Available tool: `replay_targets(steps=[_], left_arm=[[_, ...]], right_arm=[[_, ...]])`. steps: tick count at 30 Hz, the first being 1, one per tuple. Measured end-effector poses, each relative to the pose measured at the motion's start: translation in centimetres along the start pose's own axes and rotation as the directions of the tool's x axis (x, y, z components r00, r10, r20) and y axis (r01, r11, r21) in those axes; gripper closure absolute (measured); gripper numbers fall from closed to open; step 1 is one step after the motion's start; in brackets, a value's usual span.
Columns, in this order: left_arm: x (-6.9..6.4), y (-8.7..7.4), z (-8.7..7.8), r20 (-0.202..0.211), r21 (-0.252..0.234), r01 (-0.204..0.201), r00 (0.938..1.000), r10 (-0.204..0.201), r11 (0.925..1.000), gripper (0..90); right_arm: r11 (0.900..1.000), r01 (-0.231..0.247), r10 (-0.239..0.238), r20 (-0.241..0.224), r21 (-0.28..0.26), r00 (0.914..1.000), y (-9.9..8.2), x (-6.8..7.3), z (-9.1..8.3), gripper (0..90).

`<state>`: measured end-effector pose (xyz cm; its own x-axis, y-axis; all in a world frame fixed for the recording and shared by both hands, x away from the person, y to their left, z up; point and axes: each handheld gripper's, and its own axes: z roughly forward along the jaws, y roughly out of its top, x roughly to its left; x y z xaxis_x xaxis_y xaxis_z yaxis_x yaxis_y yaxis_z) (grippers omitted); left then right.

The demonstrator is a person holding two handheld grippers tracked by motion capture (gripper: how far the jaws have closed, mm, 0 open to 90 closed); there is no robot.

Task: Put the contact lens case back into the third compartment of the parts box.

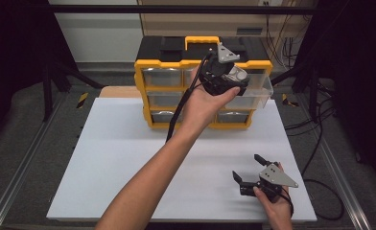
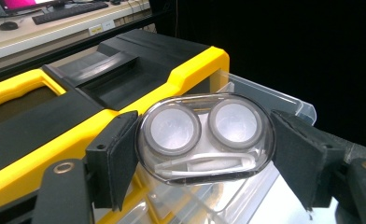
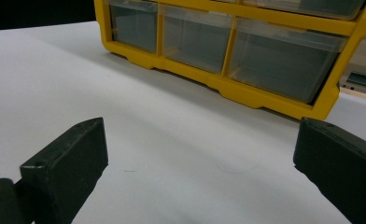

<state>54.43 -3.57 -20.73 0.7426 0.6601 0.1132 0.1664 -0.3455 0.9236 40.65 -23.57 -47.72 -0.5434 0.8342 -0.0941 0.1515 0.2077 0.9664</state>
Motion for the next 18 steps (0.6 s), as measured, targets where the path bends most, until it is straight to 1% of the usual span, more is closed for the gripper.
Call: replay_targets(steps=[4, 7, 8, 9, 10, 11, 14, 17, 18], left_arm=[[-0.2, -0.1, 0.6, -0.001, 0.002, 0.001, 1.0, -0.001, 1.0, 26.2], [-0.2, -0.1, 0.8, -0.008, -0.012, -0.003, 1.0, 0.003, 0.9999, 25.7], [-0.2, -0.1, 0.9, -0.015, -0.047, -0.007, 0.9999, 0.006, 0.9989, 24.4], [-0.2, 0.0, 0.8, -0.015, -0.064, -0.002, 0.9999, 0.001, 0.998, 20.6], [-0.2, 0.0, 0.8, -0.015, -0.064, -0.002, 0.9999, 0.001, 0.998, 17.2], [-0.1, 0.0, 0.8, -0.011, -0.071, 0.002, 0.9999, -0.003, 0.9975, 15.0], [-0.2, 0.0, 0.3, -0.019, -0.078, -0.014, 0.9997, 0.013, 0.9968, 12.9], [-0.2, 0.0, 0.0, -0.018, -0.086, -0.012, 0.9998, 0.011, 0.9962, 11.3], [-0.2, -0.1, -0.3, -0.014, -0.092, -0.004, 0.9999, 0.003, 0.9958, 10.7]], right_arm=[[1.0, 0.002, -0.002, 0.0, 0.002, 1.0, 0.0, 0.0, -0.1, 3.3], [1.0, 0.002, -0.002, -0.001, -0.002, 1.0, 0.0, 0.0, -0.1, 3.4], [1.0, 0.002, -0.002, -0.002, -0.002, 1.0, 0.0, 0.0, 0.0, 3.3], [1.0, 0.004, -0.004, -0.004, -0.001, 1.0, 0.0, 0.0, 0.1, 3.4], [1.0, 0.004, -0.004, -0.004, -0.001, 1.0, 0.0, 0.0, 0.1, 3.4], [1.0, 0.007, -0.007, -0.007, 0.003, 1.0, 0.0, 0.1, 0.1, 3.4], [1.0, 0.009, -0.009, -0.006, 0.002, 0.9999, 0.1, 0.1, 0.1, 3.4], [1.0, 0.008, -0.008, -0.006, 0.003, 0.9999, 0.0, 0.1, 0.1, 3.3], [1.0, 0.009, -0.009, -0.005, 0.001, 0.9999, 0.0, 0.1, 0.0, 3.4]])
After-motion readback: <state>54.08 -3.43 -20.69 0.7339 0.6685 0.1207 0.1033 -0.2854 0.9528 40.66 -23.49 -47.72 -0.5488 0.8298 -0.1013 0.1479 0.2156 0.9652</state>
